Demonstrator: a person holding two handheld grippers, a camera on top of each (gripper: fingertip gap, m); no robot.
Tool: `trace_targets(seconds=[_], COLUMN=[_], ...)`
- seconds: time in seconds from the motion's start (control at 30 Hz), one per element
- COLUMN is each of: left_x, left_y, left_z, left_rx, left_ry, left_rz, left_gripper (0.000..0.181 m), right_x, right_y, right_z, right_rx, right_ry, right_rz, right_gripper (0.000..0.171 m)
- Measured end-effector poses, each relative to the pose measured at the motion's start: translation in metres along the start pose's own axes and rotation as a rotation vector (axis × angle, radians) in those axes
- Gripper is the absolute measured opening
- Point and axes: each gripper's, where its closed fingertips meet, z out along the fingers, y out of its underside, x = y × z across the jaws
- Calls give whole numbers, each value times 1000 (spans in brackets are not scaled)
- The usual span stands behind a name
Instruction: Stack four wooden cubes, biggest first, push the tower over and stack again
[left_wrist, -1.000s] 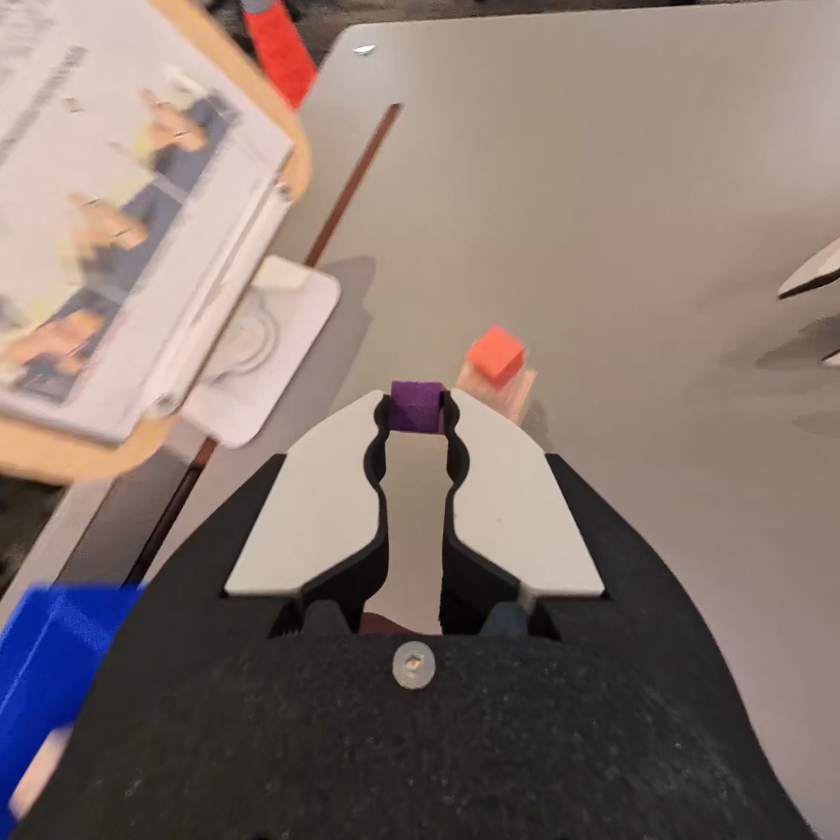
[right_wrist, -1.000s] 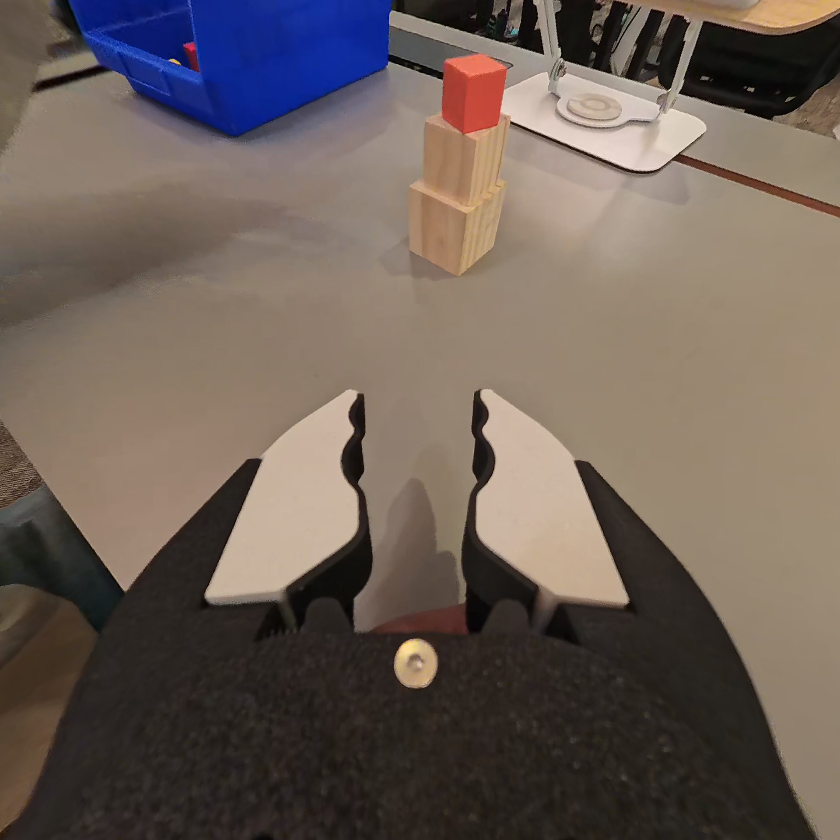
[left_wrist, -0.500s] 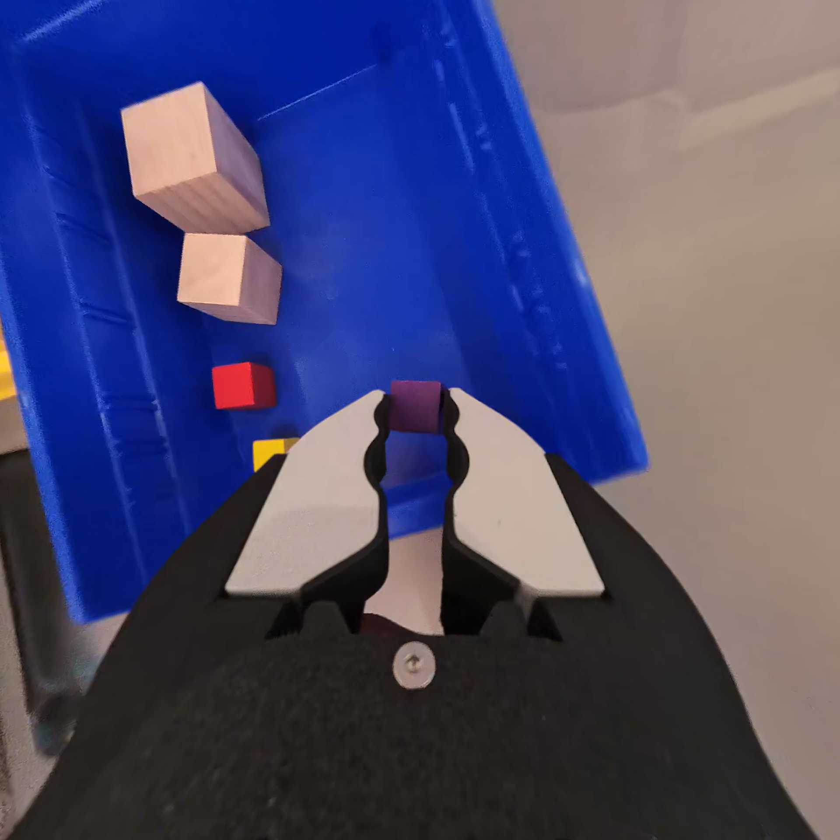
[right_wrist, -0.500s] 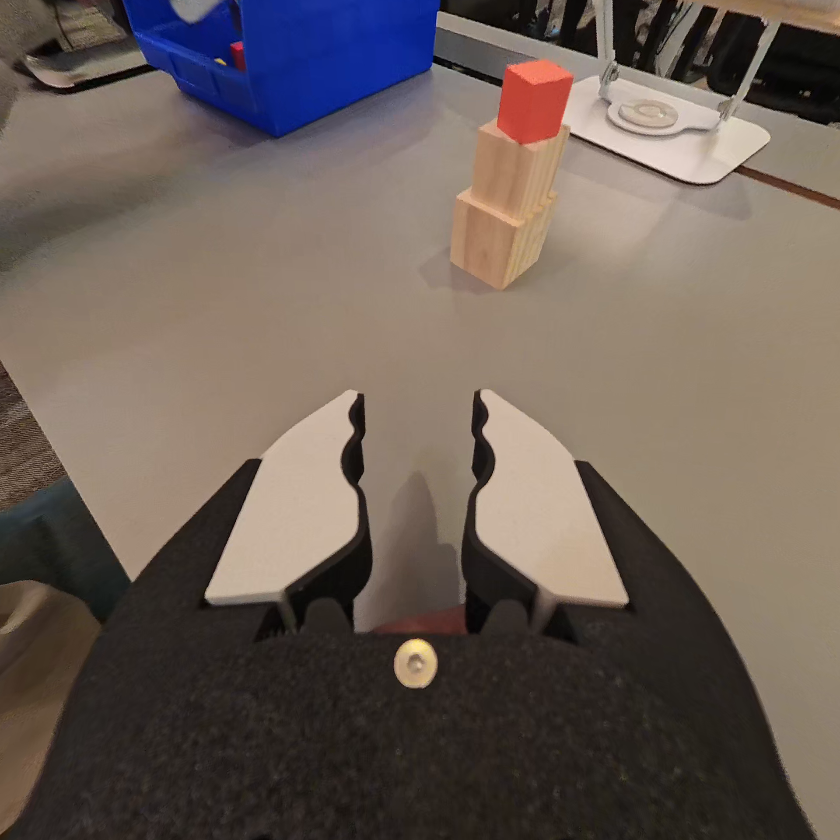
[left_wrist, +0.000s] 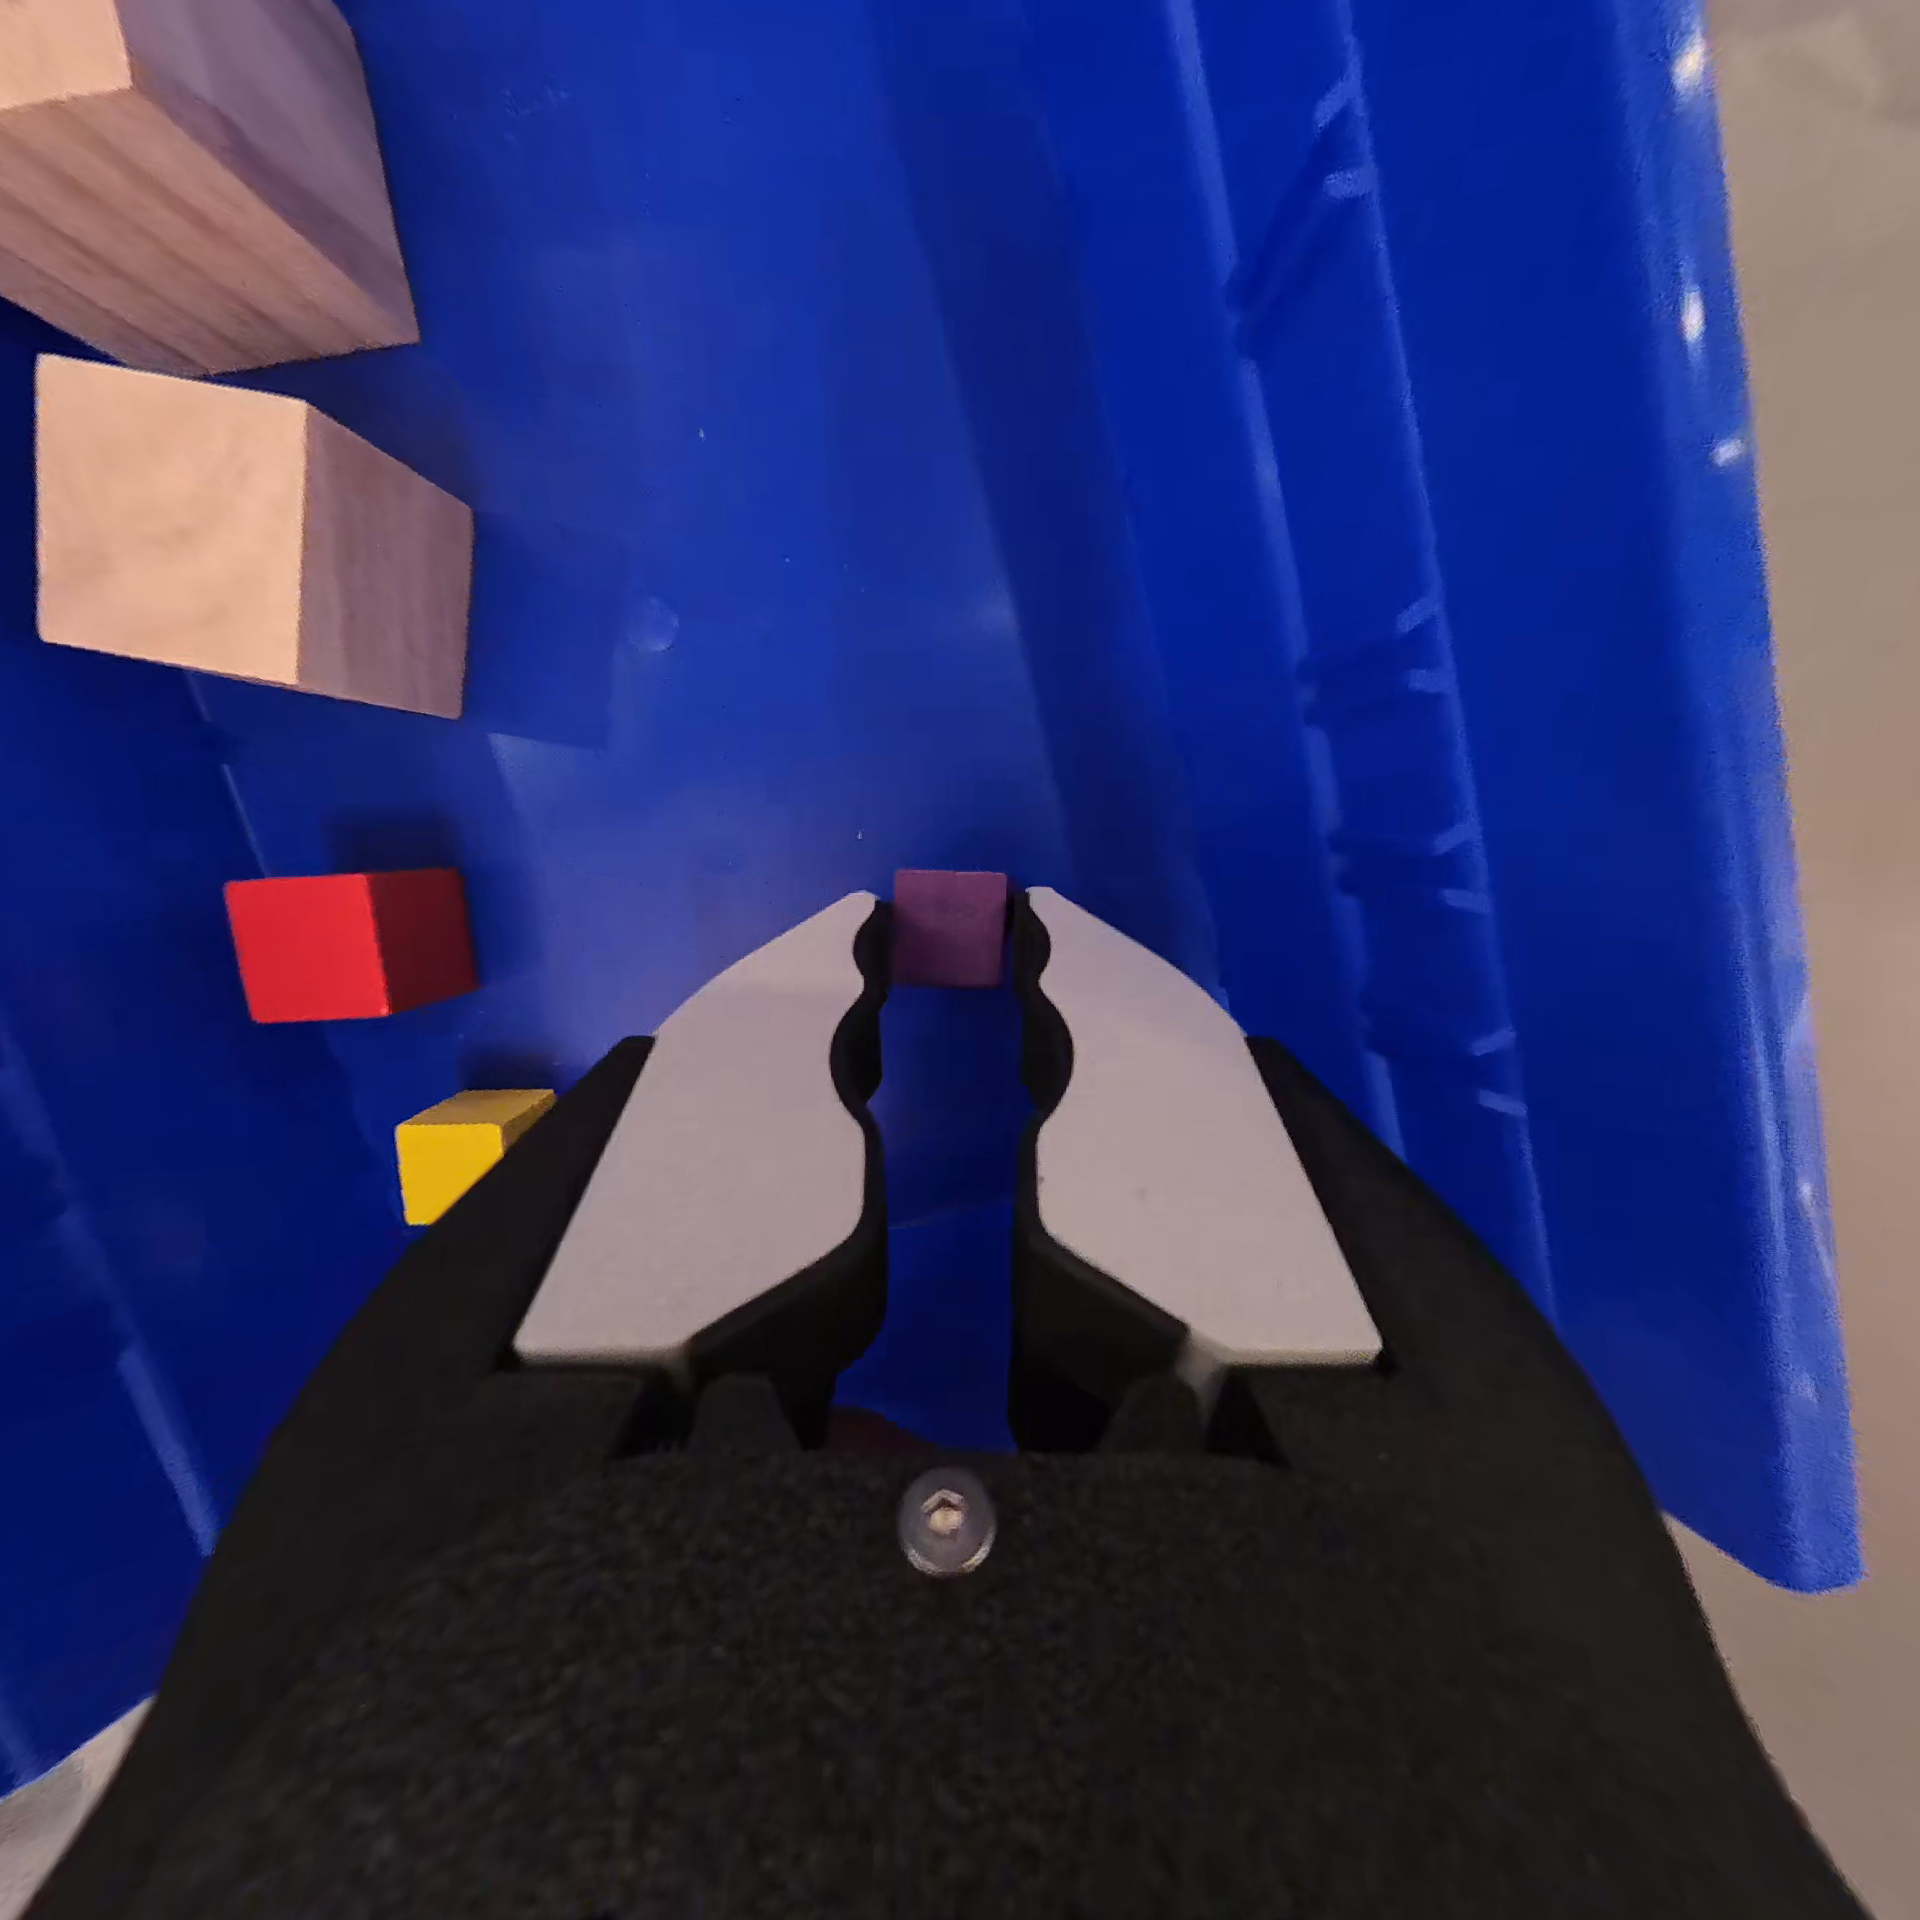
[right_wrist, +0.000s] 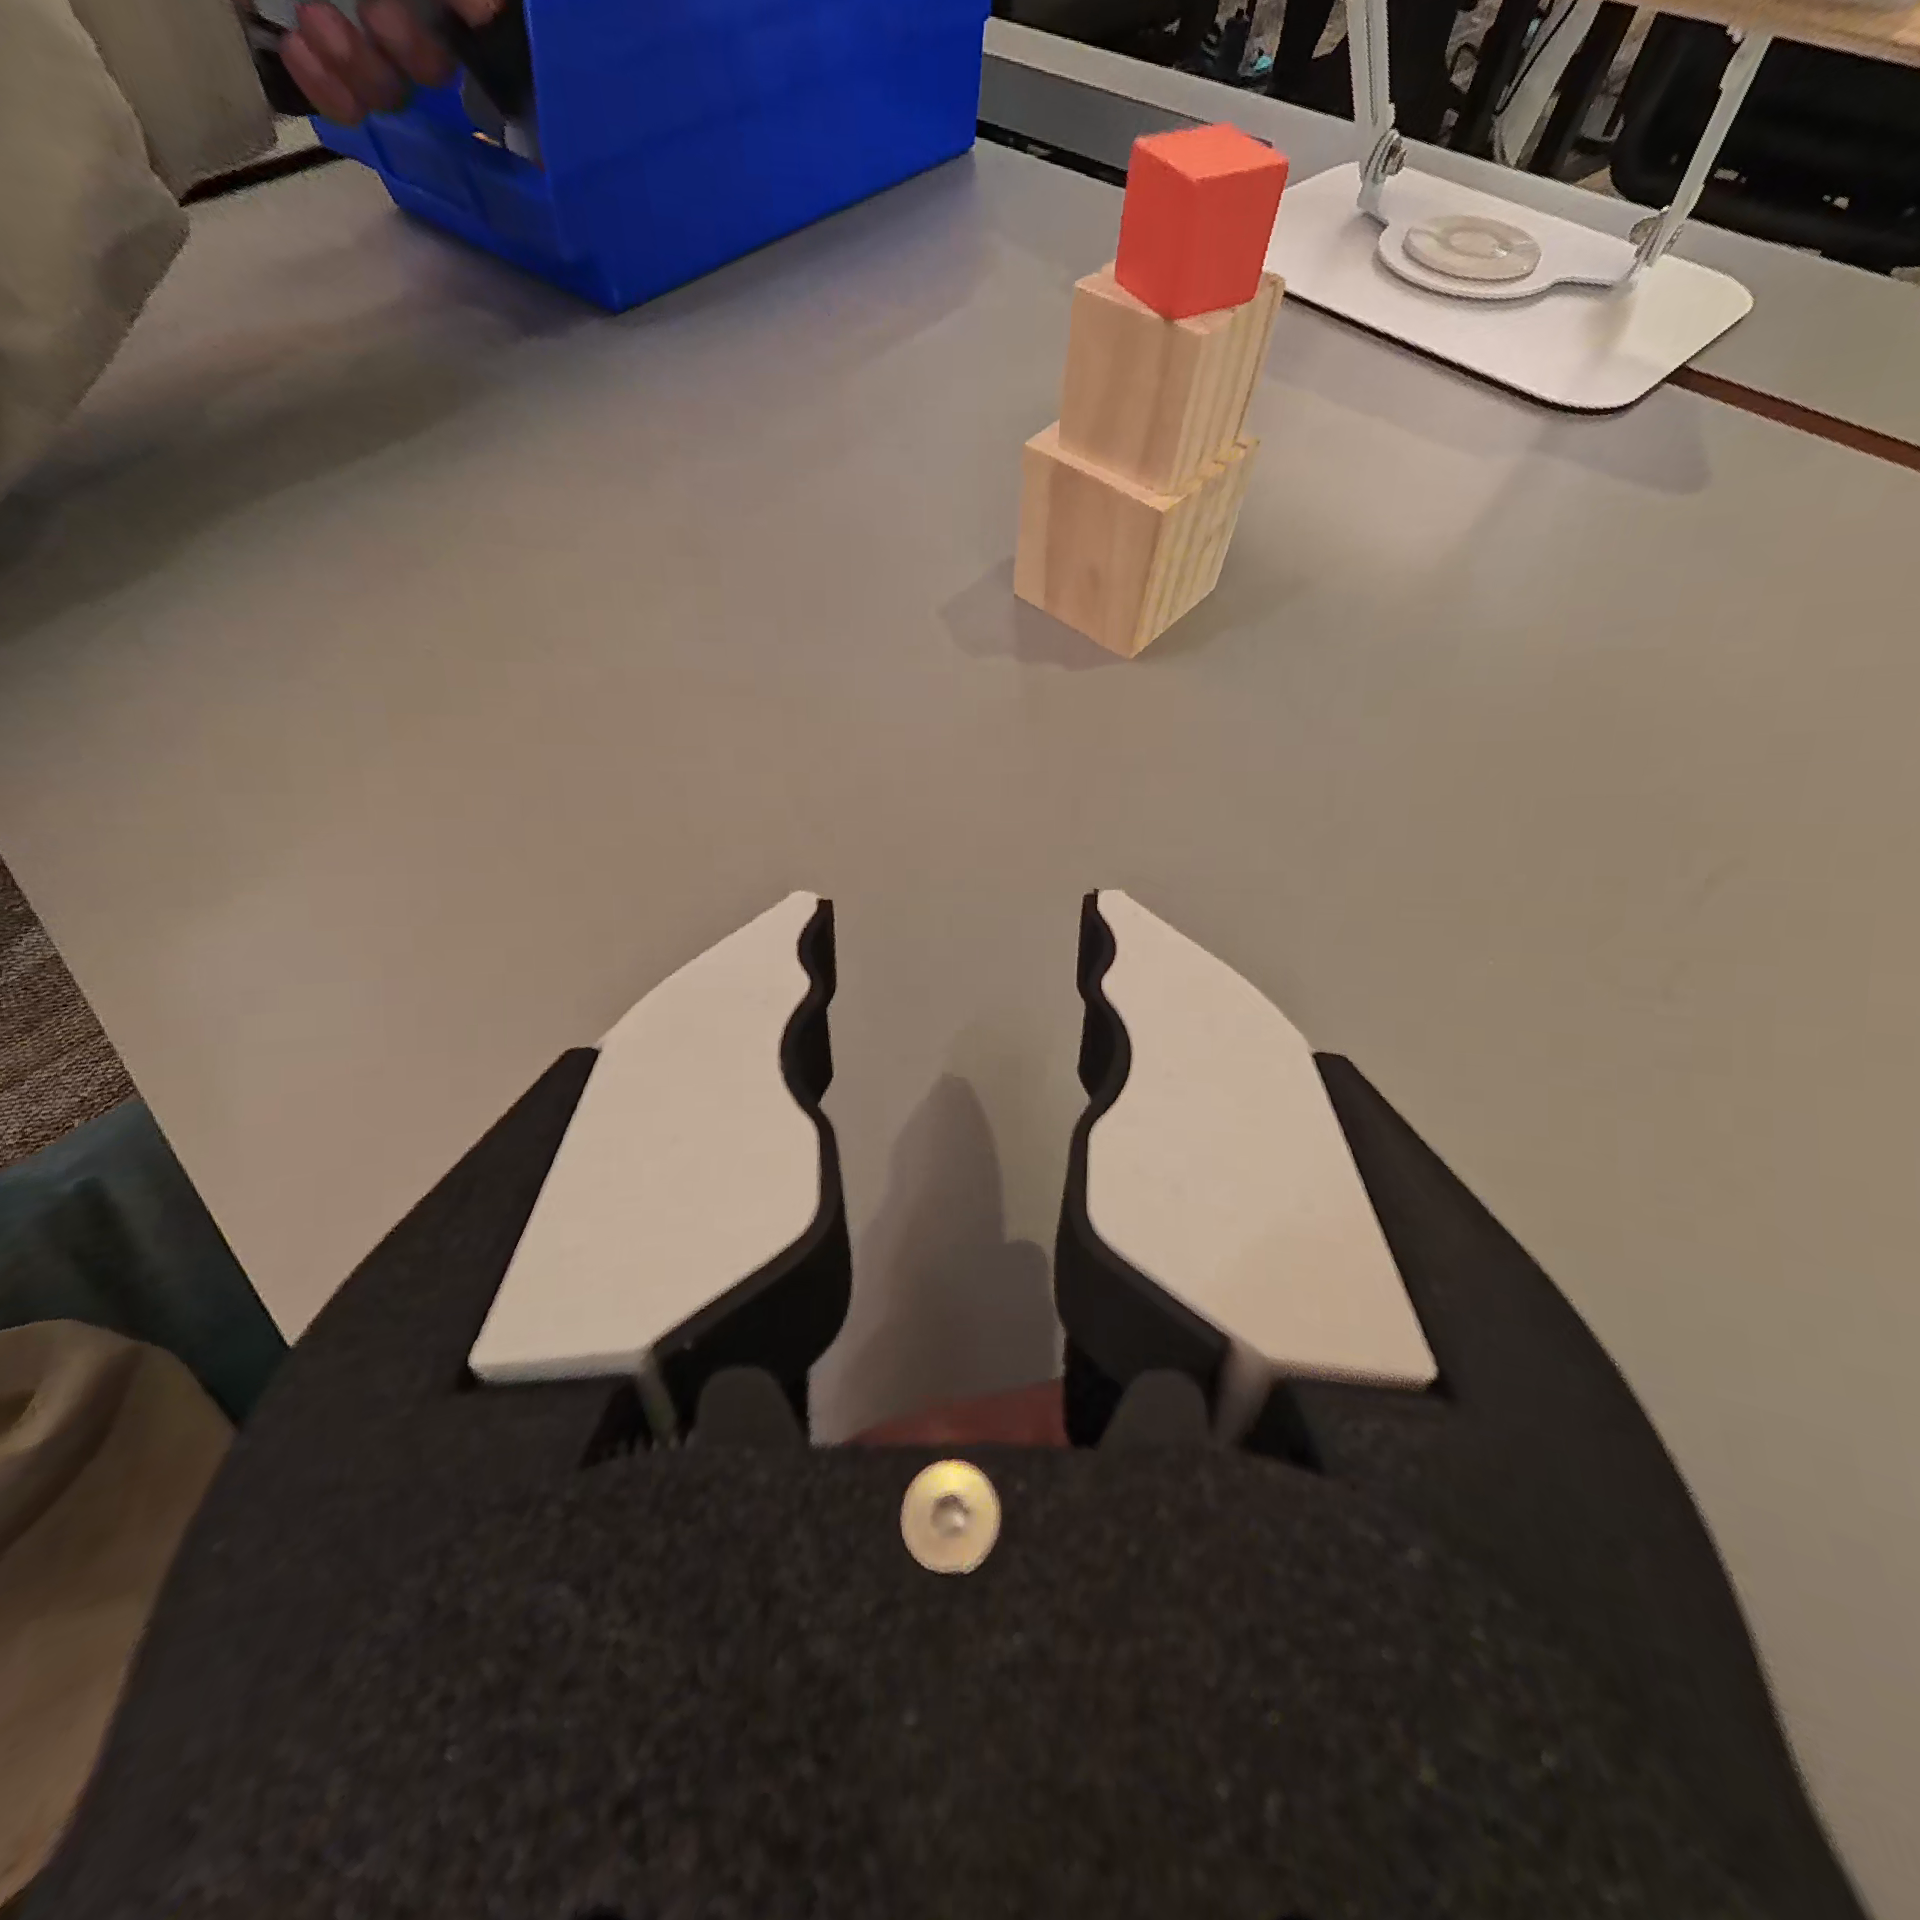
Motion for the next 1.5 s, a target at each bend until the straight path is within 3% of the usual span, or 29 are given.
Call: trace_targets(seconds=[0.17, 0.37, 0.5, 0.57, 0.7, 0.87, 1.0, 1.2, 1.3, 1.33, 1.4, 1.5], left_x=[-1, 21, 111, 170, 270, 335, 336, 348, 349, 350, 355, 353], left_y=[-1, 4, 14, 32, 61, 21, -21, -44, -50, -52, -53, -55], left_z=[-11, -76, -158, -177, -152, -123, -97, -77, -77, -76, -73, -73], left_rx=[66, 280, 618, 737, 713, 681, 661, 627, 638, 636, 624, 627], left_ry=[16, 73, 201, 230, 185, 120, 2, 95, 66, 64, 102, 96], left_rz=[-26, -25, 108, 196, 308, 292, 193, 104, 110, 108, 116, 124], left_gripper=[29, 46, 45, 47, 60, 66, 64, 62, 59, 56, 29, 28], right_x=[0, 4, 6, 7, 10, 11, 14, 15, 16, 16, 16, 15], right_y=[-3, -3, -1, 1, 3, 1, -1, 2, 2, 1, 1, 1], right_z=[-2, -5, -5, -4, -4, -7, -10, -13, -14, -14, -15, -15], right_rx=[6, 10, 7, 2, -3, 4, 14, 13, 16, 17, 18, 17], right_ry=[5, 11, 20, 22, 28, 33, 34, 31, 31, 32, 32, 32], right_rz=[-8, 1, -3, -5, -4, -7, 1, 9, 11, 11, 9, 7], right_gripper=[45, 45, 45, 45, 45, 44, 44, 44, 44, 44, 44, 44])
